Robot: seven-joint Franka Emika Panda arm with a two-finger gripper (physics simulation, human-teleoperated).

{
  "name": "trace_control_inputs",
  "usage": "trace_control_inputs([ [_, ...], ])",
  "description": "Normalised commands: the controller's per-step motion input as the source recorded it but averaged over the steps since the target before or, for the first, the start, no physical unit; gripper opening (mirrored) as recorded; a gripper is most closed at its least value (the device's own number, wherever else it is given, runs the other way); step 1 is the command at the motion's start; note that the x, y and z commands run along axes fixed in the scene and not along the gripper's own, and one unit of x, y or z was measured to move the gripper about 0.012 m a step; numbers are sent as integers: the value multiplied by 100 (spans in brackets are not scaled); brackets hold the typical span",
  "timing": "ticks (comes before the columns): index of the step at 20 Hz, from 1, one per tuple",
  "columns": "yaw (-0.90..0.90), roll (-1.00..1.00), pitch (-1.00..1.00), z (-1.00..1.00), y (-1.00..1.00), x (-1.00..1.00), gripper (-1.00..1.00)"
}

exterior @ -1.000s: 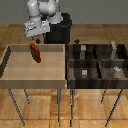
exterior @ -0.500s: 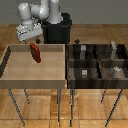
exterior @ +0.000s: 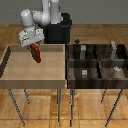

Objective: Place the box of cereal into the appropriate compartment.

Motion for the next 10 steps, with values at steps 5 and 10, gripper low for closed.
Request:
trace_control_inputs([
  [5, 0, 0, 0, -80, 0, 0, -100],
  [10, 0, 0, 0, 0, 0, 0, -100],
])
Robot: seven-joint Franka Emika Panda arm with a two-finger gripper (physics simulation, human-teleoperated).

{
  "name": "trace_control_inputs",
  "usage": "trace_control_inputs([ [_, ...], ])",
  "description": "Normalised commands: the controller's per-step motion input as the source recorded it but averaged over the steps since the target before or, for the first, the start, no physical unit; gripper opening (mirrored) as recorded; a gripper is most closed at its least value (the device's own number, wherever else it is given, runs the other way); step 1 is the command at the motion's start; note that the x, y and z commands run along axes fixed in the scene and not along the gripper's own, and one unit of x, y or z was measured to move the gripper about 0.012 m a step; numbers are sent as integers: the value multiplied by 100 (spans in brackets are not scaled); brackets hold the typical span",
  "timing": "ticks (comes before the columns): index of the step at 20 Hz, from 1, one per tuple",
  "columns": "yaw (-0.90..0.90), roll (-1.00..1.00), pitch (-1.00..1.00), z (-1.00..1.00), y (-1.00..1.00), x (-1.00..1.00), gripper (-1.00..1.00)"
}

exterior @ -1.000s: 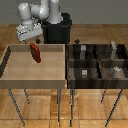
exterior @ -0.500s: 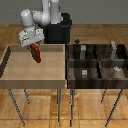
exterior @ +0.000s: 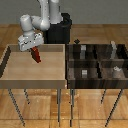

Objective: Place the box of cereal into the appropriate compartment.

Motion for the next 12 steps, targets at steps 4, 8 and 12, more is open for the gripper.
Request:
trace_control_inputs([
  [4, 0, 0, 0, 25, 0, 0, -100],
  [8, 0, 0, 0, 75, 0, 0, -100],
  [12, 0, 0, 0, 100, 0, 0, -100],
])
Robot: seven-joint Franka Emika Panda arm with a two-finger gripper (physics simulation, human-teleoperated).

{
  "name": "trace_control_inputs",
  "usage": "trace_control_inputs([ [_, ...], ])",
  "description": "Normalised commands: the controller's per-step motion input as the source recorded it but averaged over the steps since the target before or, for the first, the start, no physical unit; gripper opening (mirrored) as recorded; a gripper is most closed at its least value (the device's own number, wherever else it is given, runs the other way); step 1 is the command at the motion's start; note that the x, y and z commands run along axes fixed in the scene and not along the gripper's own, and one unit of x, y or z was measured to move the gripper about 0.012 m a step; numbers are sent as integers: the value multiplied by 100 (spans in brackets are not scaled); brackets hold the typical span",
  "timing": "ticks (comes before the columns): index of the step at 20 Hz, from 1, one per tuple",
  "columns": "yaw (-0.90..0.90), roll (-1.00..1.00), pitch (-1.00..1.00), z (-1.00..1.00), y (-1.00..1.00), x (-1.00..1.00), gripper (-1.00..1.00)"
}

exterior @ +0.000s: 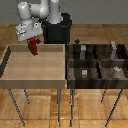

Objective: Place the box of cereal into the appropriate compartment.

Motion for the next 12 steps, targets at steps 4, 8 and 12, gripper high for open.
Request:
trace_control_inputs([
  [4, 0, 0, 0, 100, 12, 0, -100],
  [8, 0, 0, 0, 0, 75, 0, -100],
  [12, 0, 0, 0, 0, 100, 0, -100],
])
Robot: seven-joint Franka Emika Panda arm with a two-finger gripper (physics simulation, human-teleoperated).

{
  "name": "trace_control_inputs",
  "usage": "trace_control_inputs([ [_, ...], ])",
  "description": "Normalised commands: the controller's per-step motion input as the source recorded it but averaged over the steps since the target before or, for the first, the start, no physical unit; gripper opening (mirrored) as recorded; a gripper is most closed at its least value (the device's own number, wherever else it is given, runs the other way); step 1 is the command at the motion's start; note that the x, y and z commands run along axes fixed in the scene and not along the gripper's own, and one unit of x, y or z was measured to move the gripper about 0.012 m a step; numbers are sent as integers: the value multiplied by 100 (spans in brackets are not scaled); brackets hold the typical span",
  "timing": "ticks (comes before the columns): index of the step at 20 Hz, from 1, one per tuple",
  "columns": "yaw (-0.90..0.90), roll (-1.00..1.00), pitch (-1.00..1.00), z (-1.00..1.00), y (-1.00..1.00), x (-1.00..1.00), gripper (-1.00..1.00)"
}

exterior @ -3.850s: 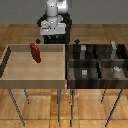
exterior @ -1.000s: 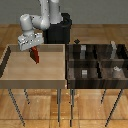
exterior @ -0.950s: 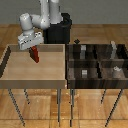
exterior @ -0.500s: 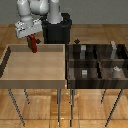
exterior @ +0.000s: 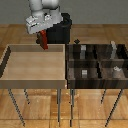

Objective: Place the box of cereal into the appropriate compartment.

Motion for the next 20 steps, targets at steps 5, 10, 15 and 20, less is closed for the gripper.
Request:
trace_control_inputs([
  [5, 0, 0, 0, 0, 100, 0, -100],
  [10, 0, 0, 0, 0, 100, 0, -100],
  [15, 0, 0, 0, 0, 100, 0, -100],
  [20, 0, 0, 0, 0, 100, 0, -100],
])
